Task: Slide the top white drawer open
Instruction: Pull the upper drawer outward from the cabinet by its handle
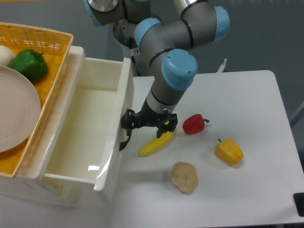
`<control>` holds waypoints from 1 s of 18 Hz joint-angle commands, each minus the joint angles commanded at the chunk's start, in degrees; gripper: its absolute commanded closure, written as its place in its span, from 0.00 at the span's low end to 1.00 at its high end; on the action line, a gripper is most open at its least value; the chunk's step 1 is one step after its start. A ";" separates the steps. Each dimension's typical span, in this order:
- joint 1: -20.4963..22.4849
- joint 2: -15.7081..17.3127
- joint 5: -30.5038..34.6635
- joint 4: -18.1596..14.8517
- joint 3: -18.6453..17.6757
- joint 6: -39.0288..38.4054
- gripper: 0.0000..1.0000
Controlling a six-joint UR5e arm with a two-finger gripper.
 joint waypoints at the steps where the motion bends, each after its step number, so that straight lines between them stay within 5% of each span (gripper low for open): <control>1: 0.17 -0.09 -0.09 0.00 0.17 0.00 0.00; 18: 3.95 -0.79 -5.17 -0.18 0.35 1.93 0.00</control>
